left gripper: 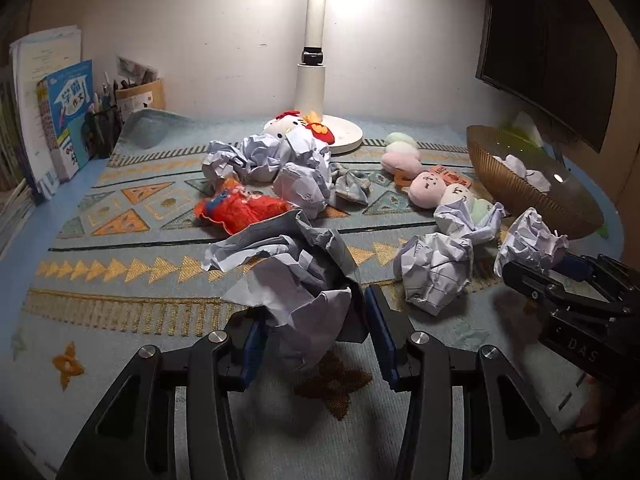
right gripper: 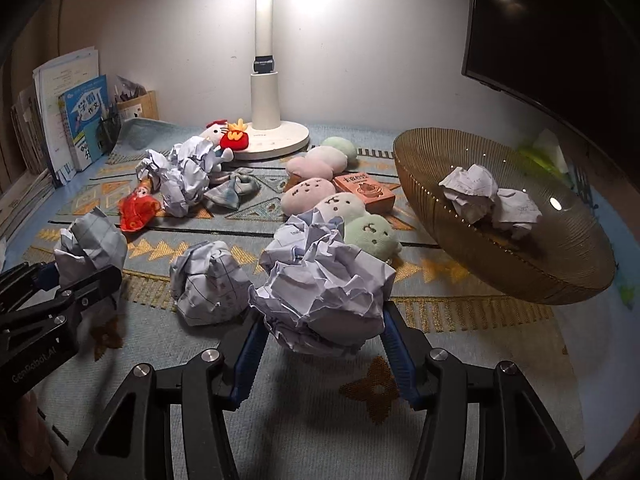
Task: Organize objects
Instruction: 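Carry both held paper balls over the amber glass bowl, then open both tools to release the paper balls into the bowl, then move both open tools back over the rug, then grasp a paper ball on the rug with the right tool while the left grasps another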
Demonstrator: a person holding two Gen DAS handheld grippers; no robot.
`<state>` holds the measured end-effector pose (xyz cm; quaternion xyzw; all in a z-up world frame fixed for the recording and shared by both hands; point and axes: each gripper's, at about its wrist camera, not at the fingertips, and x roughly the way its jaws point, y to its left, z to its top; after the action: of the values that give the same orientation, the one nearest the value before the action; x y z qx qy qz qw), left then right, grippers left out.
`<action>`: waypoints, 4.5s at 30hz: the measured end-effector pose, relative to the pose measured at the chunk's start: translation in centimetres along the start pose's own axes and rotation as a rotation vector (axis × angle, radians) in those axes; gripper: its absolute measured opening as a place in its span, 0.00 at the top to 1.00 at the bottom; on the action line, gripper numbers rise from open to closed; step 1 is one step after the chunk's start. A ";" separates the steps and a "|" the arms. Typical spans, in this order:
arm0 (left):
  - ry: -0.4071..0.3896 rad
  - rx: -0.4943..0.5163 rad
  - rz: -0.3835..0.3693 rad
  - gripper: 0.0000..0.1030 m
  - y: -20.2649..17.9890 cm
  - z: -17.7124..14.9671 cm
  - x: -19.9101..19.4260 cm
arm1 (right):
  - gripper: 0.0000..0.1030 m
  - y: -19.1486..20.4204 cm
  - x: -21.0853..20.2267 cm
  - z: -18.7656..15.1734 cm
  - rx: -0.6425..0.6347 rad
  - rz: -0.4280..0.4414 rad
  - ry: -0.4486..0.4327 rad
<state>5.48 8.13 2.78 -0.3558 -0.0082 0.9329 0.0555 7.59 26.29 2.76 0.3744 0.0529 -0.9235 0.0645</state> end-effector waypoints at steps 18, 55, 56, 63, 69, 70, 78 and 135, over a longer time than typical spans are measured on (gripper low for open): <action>-0.012 -0.013 -0.092 0.57 -1.0 0.6 -1.0 | 0.48 -3.6 -4.5 1.0 0.087 0.107 -0.079; -0.122 0.121 -0.333 0.33 -12.0 10.9 -2.4 | 0.21 -14.8 -10.4 7.3 0.324 0.017 -0.230; -0.136 0.108 -0.313 0.33 -10.7 10.6 -3.4 | 0.20 -13.8 -10.6 7.1 0.308 0.029 -0.241; -0.159 -0.014 -0.105 0.33 -0.7 7.3 -7.1 | 0.02 -5.7 -8.0 3.9 0.228 0.047 -0.327; -0.072 -0.109 0.117 0.33 5.0 3.2 -2.5 | 0.02 -2.6 -4.7 3.3 0.158 0.029 -0.309; -0.055 -0.111 0.122 0.33 5.5 2.8 -1.7 | 0.02 -2.6 -4.3 3.2 0.157 0.024 -0.299; 0.004 -0.085 0.146 0.33 5.1 0.9 1.2 | 0.02 -2.4 -1.4 2.6 0.126 0.017 -0.179; 0.100 -0.032 -0.141 0.50 3.4 -0.3 1.1 | 0.31 3.0 -2.5 -1.0 -0.133 0.298 0.103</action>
<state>4.53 4.89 1.58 -0.4013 -0.0453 0.9075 0.1159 10.55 23.71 3.64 0.4200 0.0609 -0.8777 0.2227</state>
